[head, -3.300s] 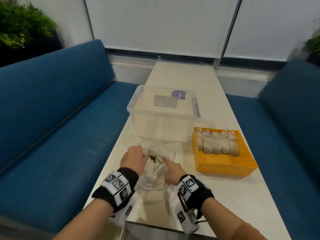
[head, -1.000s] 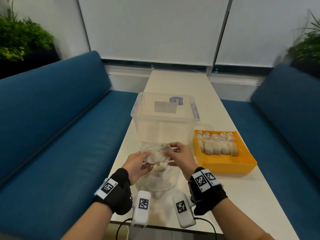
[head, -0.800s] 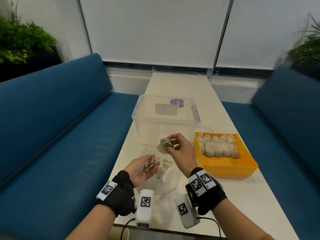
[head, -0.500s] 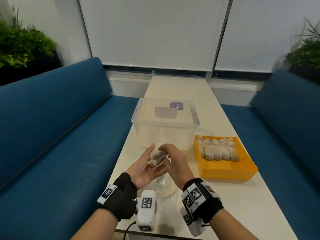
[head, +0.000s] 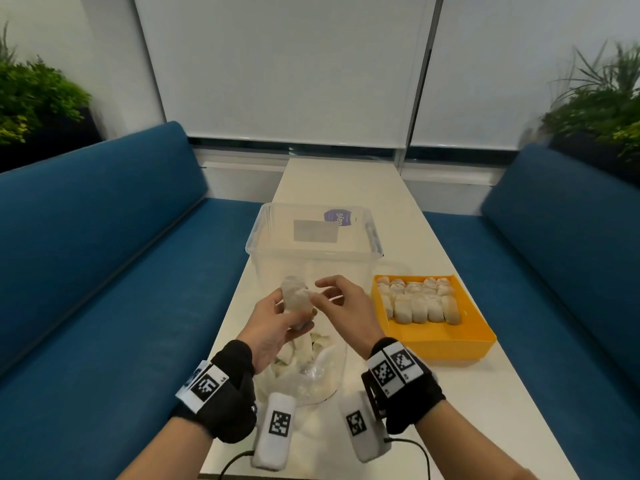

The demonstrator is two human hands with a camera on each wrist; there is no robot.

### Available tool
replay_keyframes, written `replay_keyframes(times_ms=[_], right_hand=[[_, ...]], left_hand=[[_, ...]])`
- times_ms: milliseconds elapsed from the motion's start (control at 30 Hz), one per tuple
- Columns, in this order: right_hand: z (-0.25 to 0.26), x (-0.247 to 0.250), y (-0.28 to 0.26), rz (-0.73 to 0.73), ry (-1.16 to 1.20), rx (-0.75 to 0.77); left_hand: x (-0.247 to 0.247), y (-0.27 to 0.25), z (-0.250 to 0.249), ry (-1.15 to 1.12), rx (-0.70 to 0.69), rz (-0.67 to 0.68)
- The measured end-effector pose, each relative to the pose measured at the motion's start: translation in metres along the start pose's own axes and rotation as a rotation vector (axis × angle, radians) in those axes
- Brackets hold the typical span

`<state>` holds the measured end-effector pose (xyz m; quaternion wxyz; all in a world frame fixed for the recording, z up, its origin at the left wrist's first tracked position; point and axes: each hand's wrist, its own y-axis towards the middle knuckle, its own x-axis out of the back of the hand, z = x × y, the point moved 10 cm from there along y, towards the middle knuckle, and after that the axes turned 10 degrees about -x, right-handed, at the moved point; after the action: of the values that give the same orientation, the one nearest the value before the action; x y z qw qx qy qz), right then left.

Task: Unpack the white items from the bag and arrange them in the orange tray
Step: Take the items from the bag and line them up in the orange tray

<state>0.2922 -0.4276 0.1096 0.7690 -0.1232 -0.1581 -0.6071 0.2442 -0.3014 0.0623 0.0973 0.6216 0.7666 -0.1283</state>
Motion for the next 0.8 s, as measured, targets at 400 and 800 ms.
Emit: replay_keyframes(times_ms=[400, 800], right_hand=[[0.021, 0.034, 0.023, 0.066, -0.091, 0.033], [0.019, 0.093, 0.045, 0.203, -0.256, 0.074]], left_hand=[[-0.012, 0.002, 0.002, -0.147, 0.054, 0.034], [-0.060, 0.023, 0.009, -0.034, -0.011, 0.009]])
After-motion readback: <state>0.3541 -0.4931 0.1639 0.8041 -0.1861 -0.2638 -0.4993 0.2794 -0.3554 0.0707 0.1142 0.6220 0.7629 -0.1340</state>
